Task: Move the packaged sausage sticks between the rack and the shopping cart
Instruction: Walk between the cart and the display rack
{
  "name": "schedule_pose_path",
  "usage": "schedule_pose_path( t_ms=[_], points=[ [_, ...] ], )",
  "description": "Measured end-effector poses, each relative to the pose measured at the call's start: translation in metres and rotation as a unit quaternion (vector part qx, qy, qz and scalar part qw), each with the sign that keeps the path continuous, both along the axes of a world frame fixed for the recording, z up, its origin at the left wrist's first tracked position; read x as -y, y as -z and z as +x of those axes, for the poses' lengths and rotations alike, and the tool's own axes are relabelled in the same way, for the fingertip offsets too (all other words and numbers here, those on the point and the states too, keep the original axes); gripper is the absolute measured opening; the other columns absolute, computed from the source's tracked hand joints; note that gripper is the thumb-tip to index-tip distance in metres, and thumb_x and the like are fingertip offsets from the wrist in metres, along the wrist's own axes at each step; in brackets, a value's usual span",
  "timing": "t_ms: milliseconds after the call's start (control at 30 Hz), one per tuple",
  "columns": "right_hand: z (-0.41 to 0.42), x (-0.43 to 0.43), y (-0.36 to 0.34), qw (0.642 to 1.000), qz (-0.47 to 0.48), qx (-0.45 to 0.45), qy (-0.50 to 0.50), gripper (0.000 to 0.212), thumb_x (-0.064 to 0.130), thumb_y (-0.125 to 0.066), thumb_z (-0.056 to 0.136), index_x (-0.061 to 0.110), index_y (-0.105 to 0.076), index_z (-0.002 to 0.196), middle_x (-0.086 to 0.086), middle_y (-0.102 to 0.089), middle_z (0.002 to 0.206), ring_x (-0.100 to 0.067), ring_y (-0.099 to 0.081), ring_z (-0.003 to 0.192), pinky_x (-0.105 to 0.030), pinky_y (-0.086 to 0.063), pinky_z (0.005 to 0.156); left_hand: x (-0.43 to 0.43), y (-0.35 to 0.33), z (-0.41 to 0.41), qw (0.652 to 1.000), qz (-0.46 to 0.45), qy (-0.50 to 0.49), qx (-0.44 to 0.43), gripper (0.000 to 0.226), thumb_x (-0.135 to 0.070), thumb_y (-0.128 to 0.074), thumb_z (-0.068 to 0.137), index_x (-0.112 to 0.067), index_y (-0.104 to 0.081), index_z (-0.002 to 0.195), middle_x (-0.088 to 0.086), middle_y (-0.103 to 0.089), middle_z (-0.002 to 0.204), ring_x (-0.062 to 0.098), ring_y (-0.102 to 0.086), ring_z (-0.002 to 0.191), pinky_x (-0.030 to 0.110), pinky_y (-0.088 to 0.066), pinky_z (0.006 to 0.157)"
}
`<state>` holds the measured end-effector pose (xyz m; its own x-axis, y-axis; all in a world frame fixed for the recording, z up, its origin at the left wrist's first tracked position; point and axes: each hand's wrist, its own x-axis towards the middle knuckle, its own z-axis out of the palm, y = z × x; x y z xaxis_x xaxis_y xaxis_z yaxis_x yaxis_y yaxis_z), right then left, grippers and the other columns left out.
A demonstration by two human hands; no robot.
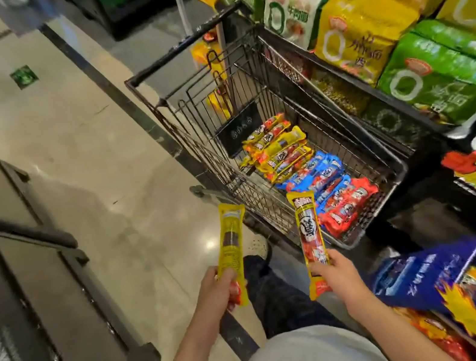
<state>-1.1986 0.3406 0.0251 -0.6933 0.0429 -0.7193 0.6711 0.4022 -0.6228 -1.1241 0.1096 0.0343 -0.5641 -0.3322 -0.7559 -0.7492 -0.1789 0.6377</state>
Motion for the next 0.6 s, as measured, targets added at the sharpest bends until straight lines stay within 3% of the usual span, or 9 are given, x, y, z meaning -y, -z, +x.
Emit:
schedule_pose_path(
  t_ms=[67, 200, 367, 467, 600],
  points=[
    [-0.029, 0.024, 0.009, 1.000, -0.004, 0.002, 0.024, 0.011, 0.002, -0.065, 0.086, 0.008, -0.062, 0.095, -0.009, -0.064, 0.076, -0.019, -0.059, 0.061, -0.026, -0.051, 0.051, 0.022, 0.003, -0.029, 1.000, -0.012, 0.002, 0.002, 0.020, -0.017, -0.054, 0.088, -0.005, -0.052, 0.104, 0.023, -0.068, 0.084, 0.022, -0.052, 0.055, 0.025, -0.037, 0.043],
    [-0.100, 0.085, 0.033, 1.000, -0.002, 0.017, 0.013, 0.012, 0.013, -0.074, 0.079, 0.014, -0.067, 0.089, -0.010, -0.071, 0.082, -0.025, -0.067, 0.072, -0.044, -0.057, 0.074, 0.075, 0.005, -0.094, 0.999, -0.036, 0.006, 0.013, 0.015, -0.014, -0.054, 0.089, -0.006, -0.052, 0.102, 0.029, -0.067, 0.096, 0.022, -0.054, 0.055, 0.026, -0.037, 0.042],
    [-0.189, 0.160, 0.032, 0.999, -0.025, 0.014, -0.019, 0.017, 0.019, -0.075, 0.078, 0.018, -0.068, 0.094, -0.007, -0.073, 0.090, -0.020, -0.068, 0.081, -0.036, -0.055, 0.072, 0.146, -0.003, -0.194, 0.996, -0.078, 0.034, 0.003, 0.014, -0.008, -0.055, 0.090, 0.000, -0.051, 0.100, 0.037, -0.064, 0.095, 0.022, -0.052, 0.043, 0.023, -0.035, 0.037],
    [-0.230, 0.180, 0.038, 0.999, -0.024, 0.021, -0.038, 0.022, 0.023, -0.076, 0.078, 0.020, -0.067, 0.097, -0.002, -0.073, 0.091, -0.018, -0.069, 0.082, -0.034, -0.056, 0.072, 0.178, -0.006, -0.253, 0.994, -0.097, 0.048, -0.007, 0.013, -0.010, -0.056, 0.090, -0.002, -0.051, 0.098, 0.038, -0.063, 0.095, 0.025, -0.054, 0.049, 0.024, -0.037, 0.038],
    [-0.269, 0.186, 0.035, 0.998, -0.038, 0.023, 0.043, 0.028, 0.017, -0.077, 0.080, 0.017, -0.063, 0.104, -0.001, -0.069, 0.094, -0.013, -0.065, 0.079, -0.022, -0.049, 0.059, 0.187, -0.013, -0.316, 0.992, -0.093, 0.089, 0.008, 0.015, -0.015, -0.058, 0.090, -0.006, -0.051, 0.100, 0.028, -0.067, 0.091, 0.025, -0.057, 0.055, 0.027, -0.040, 0.043]
  ],
)
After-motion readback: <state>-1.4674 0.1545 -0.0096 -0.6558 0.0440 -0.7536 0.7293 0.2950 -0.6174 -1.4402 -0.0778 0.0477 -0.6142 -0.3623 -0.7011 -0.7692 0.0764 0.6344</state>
